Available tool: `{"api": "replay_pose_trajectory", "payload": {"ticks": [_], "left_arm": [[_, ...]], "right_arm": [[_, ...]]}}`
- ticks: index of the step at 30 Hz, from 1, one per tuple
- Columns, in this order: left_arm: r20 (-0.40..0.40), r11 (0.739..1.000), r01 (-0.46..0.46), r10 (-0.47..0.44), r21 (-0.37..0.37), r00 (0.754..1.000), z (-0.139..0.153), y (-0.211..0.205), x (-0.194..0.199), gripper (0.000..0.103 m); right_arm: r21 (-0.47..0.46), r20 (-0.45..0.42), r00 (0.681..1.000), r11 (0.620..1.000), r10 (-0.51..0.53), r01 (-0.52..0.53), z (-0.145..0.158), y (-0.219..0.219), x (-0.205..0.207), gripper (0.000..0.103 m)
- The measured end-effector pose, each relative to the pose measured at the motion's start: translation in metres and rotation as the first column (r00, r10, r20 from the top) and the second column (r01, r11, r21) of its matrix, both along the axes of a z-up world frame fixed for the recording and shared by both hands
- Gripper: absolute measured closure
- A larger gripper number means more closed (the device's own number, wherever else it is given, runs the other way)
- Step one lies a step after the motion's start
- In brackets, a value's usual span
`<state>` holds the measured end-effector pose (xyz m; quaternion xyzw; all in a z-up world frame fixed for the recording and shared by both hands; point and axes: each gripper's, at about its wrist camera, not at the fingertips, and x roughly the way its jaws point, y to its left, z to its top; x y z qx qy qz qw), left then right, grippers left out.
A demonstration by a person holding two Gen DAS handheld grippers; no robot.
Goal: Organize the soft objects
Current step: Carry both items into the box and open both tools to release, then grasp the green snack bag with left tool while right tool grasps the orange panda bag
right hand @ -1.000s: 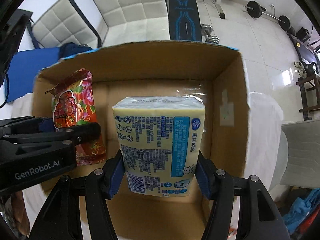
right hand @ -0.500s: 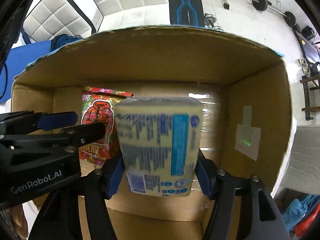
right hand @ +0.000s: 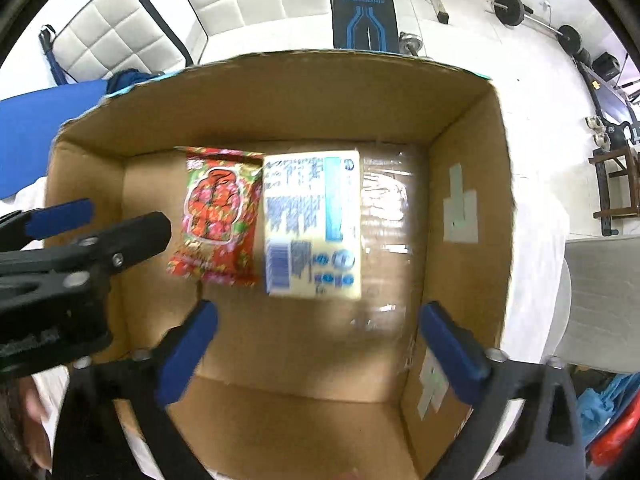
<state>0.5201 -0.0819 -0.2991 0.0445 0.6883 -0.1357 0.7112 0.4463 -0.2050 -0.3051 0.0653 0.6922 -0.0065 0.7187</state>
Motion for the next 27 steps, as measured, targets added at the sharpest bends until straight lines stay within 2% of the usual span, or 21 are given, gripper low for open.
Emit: {"api": "replay_pose_trajectory", "payload": {"ticks": [1, 7, 11, 17, 20, 22, 27], "left_arm": [[0.018, 1.000, -0.005, 0.005, -0.004, 1.000, 0.005, 0.003, -0.005, 0.002], [0.135, 0.999, -0.031, 0.032, -0.009, 0.990, 0.042, 0.015, -0.042, 0.001], [0.199, 0.998, -0.059, 0.062, -0.023, 0.978, 0.068, 0.025, -0.073, 0.001], [0.281, 0.996, -0.089, 0.084, 0.007, 0.956, 0.102, 0.039, -0.131, 0.001], [0.302, 0.991, -0.127, 0.113, 0.029, 0.947, 0.108, 0.049, -0.160, 0.001], [0.308, 0.989, -0.139, 0.116, 0.052, 0.944, 0.106, 0.049, -0.181, 0.001], [0.229, 0.982, -0.160, 0.135, 0.096, 0.964, 0.068, 0.032, -0.221, 0.001]], "right_arm": [[-0.002, 0.008, 1.000, 1.000, -0.002, 0.002, 0.005, 0.000, -0.005, 0.000], [-0.008, 0.091, 0.996, 1.000, 0.026, -0.025, 0.036, 0.015, -0.050, 0.000], [0.014, 0.111, 0.993, 1.000, 0.026, -0.028, 0.053, 0.016, -0.081, 0.000], [-0.001, 0.118, 0.991, 0.998, 0.059, -0.059, 0.076, -0.003, -0.132, 0.000], [-0.047, 0.097, 0.992, 0.996, 0.077, -0.073, 0.074, -0.022, -0.160, 0.000], [-0.080, 0.056, 0.994, 0.993, 0.096, -0.091, 0.061, -0.038, -0.178, 0.000], [-0.150, -0.081, 0.988, 0.978, 0.134, -0.145, 0.010, -0.070, -0.203, 0.000]]}}
